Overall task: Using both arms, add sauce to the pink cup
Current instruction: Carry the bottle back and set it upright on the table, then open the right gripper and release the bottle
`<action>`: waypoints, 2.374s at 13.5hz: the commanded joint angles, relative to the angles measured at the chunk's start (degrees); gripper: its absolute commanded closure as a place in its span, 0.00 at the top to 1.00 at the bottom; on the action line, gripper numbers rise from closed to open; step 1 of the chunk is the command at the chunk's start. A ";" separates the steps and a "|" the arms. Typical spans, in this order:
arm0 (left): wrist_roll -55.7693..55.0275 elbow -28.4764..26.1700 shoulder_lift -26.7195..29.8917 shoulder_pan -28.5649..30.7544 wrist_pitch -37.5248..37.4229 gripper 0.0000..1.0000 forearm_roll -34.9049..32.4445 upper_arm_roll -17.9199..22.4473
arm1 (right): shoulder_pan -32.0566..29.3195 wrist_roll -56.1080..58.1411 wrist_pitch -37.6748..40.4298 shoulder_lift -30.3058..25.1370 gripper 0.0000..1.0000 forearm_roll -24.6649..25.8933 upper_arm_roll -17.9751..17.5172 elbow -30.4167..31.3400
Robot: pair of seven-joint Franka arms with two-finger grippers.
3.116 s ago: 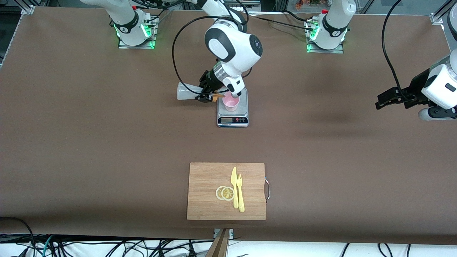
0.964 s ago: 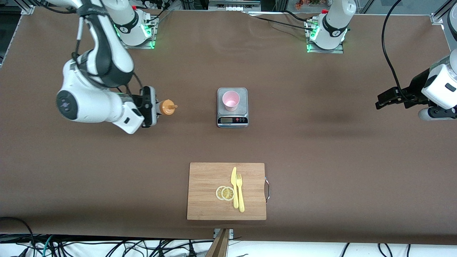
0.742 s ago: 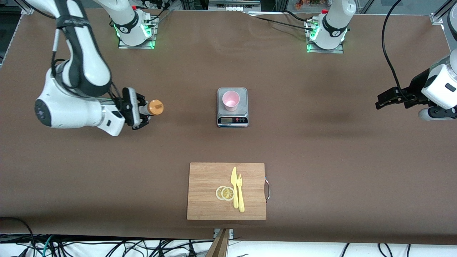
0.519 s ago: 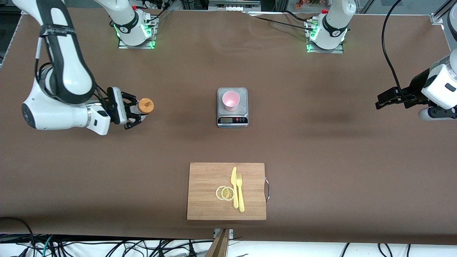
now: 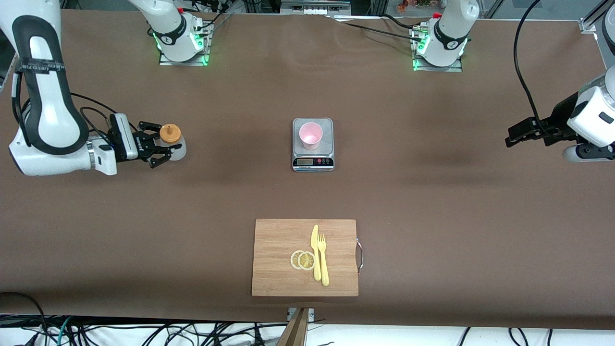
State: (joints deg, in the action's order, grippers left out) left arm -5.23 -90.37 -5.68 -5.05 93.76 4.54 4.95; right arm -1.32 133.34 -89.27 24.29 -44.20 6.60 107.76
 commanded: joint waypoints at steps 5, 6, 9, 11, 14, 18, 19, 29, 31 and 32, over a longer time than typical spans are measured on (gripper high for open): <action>1.37 0.90 -0.21 0.21 -0.95 1.00 -0.50 -0.11 | -5.62 14.39 3.31 9.27 0.09 -5.02 -0.36 -0.01; 1.37 0.90 -0.21 0.21 -0.95 1.00 -0.50 -0.11 | -6.15 15.62 3.31 10.32 0.09 -5.20 -0.36 -0.18; 1.37 0.90 -0.21 0.21 -0.95 1.00 -0.50 -0.11 | -6.94 18.88 3.22 12.96 0.10 -5.90 -0.36 -0.45; 1.37 0.98 -0.21 0.21 -0.95 1.00 -0.50 -0.11 | -7.20 21.25 2.70 14.46 0.10 -7.65 -0.36 -0.53; 1.37 0.98 -0.21 0.21 -0.95 1.00 -0.50 -0.11 | -7.21 21.44 2.61 14.64 0.40 -7.75 -0.27 -0.54; 1.37 0.98 -0.21 0.21 -0.95 1.00 -0.59 -0.11 | -7.47 21.35 2.26 15.61 0.97 -7.22 -0.27 -0.54; 1.37 0.98 -0.21 0.21 -0.95 1.00 -0.67 -0.20 | -7.56 21.35 2.17 15.52 0.99 -6.96 -0.18 -0.54; 4.94 0.98 -0.21 0.21 -0.95 1.00 -1.11 -0.20 | -7.47 8.56 0.86 3.50 0.99 6.55 8.50 4.28; 6.20 1.07 -0.21 0.21 -0.95 1.00 -0.50 -0.11 | -7.47 1.43 -1.08 -1.77 0.99 12.96 10.01 5.96; 5.94 1.07 -0.21 0.21 -0.95 1.00 -0.50 -0.11 | -7.38 -1.82 -1.00 -3.80 0.99 15.95 10.62 6.14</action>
State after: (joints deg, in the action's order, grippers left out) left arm -0.96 -90.37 -5.68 -5.05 93.76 4.54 4.93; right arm -8.79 137.76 -88.42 27.38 -32.89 16.74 109.76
